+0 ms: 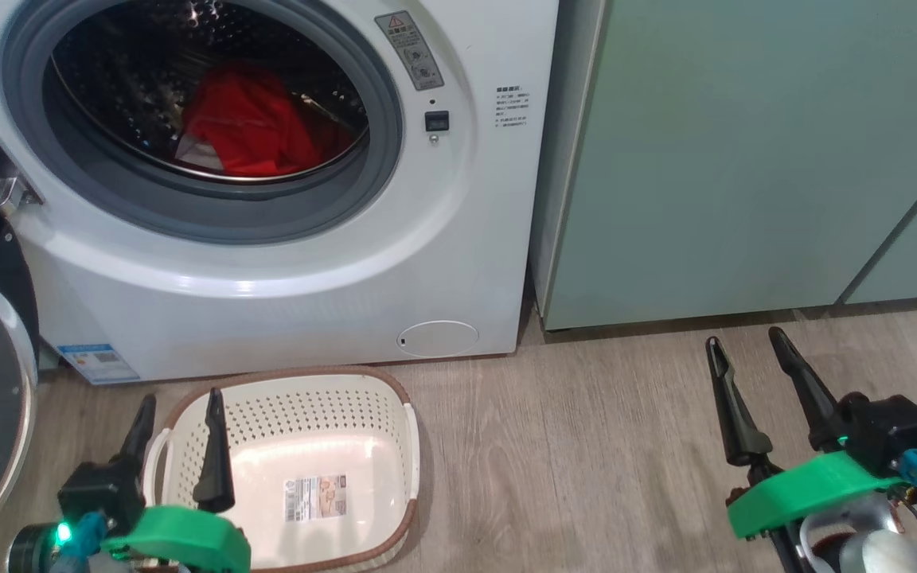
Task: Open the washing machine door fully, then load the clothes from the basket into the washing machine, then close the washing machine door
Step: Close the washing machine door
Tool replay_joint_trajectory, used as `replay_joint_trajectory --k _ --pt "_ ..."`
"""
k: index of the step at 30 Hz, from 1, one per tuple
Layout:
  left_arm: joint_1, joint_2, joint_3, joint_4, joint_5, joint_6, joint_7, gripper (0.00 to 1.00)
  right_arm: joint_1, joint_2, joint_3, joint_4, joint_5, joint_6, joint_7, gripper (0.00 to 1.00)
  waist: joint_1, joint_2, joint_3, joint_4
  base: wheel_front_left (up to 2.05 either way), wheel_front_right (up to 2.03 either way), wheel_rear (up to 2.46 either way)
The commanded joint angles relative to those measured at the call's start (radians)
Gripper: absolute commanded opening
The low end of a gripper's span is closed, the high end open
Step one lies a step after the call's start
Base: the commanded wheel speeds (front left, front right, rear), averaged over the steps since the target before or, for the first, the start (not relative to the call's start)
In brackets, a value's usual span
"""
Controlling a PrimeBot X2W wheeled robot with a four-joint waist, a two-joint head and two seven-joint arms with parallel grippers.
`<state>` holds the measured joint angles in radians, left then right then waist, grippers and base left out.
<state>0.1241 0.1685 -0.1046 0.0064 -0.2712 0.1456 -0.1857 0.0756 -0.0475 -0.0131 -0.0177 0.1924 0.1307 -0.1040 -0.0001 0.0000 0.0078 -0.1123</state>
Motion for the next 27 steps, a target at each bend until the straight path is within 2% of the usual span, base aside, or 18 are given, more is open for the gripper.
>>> replay_joint_trajectory --k 1,15,27 --pt "-0.033 0.017 0.031 -0.036 0.003 0.007 -0.002 1.0 -0.019 -0.003 0.022 -0.038 0.0 0.0 0.001 1.0 0.0001 0.0 0.001 0.0 0.0 0.0 0.0" --pt "-0.04 0.022 0.022 -0.037 -0.004 0.009 -0.012 1.0 -0.019 -0.003 0.018 -0.04 0.007 0.0 -0.004 1.0 0.0001 0.0 0.009 0.006 -0.15 0.15 0.0" --pt "-0.048 0.031 0.016 -0.037 -0.013 0.004 -0.017 1.0 -0.023 -0.003 0.019 -0.035 0.013 0.0 -0.008 1.0 0.0001 0.0 0.015 0.004 -1.64 1.64 0.0"
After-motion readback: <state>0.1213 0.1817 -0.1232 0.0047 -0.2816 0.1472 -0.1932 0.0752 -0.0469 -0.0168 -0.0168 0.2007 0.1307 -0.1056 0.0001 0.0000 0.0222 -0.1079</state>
